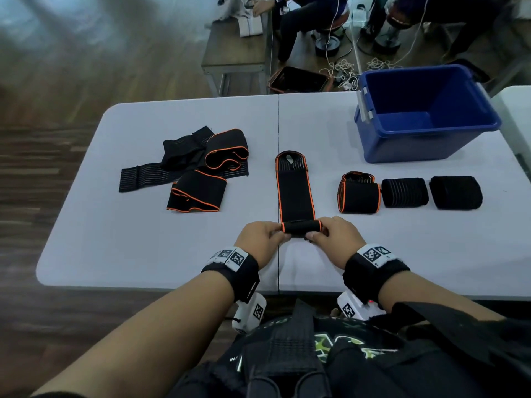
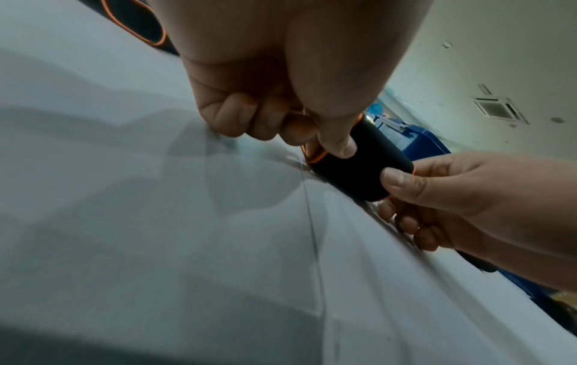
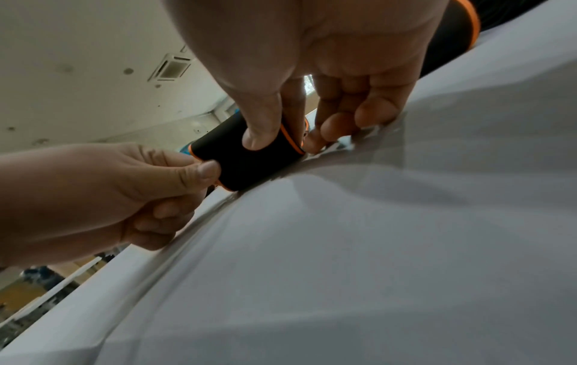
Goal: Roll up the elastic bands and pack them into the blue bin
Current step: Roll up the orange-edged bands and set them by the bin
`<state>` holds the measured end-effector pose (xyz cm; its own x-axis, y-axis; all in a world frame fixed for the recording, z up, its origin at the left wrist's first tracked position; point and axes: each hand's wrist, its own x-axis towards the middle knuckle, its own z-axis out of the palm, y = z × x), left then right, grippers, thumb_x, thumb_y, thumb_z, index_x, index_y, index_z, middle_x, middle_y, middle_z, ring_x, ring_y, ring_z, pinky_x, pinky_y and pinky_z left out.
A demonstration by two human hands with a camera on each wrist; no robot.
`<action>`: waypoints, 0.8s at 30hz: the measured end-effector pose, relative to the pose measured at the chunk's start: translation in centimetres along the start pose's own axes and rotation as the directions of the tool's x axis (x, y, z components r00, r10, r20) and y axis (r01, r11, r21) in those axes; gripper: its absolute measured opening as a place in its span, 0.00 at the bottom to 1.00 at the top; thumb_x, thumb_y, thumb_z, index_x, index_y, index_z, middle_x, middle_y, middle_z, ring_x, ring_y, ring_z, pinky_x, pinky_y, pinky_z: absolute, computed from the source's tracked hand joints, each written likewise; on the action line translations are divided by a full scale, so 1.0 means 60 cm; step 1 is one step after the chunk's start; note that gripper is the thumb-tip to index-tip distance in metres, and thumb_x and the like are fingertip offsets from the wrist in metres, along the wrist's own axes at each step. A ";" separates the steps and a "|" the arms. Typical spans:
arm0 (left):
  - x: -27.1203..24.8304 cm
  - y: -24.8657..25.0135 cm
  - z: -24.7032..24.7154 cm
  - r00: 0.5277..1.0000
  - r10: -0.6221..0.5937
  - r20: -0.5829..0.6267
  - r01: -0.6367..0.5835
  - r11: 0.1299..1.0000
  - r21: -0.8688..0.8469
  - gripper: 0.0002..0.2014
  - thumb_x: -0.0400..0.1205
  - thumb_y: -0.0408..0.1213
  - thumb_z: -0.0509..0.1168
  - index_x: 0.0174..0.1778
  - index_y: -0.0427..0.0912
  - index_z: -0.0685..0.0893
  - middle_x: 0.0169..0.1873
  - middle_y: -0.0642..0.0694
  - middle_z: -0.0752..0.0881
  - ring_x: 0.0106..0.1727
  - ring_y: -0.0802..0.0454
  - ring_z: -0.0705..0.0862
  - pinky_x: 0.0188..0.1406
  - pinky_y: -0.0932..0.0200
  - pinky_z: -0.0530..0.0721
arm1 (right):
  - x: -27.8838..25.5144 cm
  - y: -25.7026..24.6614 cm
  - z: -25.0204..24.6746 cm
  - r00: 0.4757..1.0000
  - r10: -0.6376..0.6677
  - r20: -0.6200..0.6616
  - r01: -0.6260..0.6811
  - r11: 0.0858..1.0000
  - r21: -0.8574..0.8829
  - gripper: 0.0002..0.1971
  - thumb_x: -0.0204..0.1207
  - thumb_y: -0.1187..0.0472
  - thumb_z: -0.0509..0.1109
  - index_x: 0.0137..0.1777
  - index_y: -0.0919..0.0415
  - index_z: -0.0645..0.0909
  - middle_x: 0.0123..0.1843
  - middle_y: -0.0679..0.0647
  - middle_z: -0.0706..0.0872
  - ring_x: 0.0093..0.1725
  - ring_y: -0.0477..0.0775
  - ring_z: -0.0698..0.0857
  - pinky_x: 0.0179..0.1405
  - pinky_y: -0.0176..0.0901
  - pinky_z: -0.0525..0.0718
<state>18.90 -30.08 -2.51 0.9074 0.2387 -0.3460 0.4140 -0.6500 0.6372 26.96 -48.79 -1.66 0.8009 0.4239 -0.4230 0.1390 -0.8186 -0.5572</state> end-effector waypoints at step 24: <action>0.021 0.040 -0.011 0.980 -0.189 -0.057 0.192 0.980 0.059 0.15 0.84 0.52 0.67 0.44 0.44 0.81 0.38 0.47 0.85 0.42 0.48 0.83 0.43 0.54 0.80 | 0.037 -0.012 -0.015 0.987 0.146 -0.068 -0.149 0.988 -0.039 0.22 0.78 0.42 0.72 0.34 0.60 0.75 0.30 0.52 0.76 0.32 0.54 0.78 0.33 0.44 0.74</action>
<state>21.09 -30.85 -0.96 0.8153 0.3983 -0.4204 0.5759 -0.6334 0.5168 29.14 -47.60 -1.53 0.8505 0.2726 -0.4499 0.0412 -0.8871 -0.4598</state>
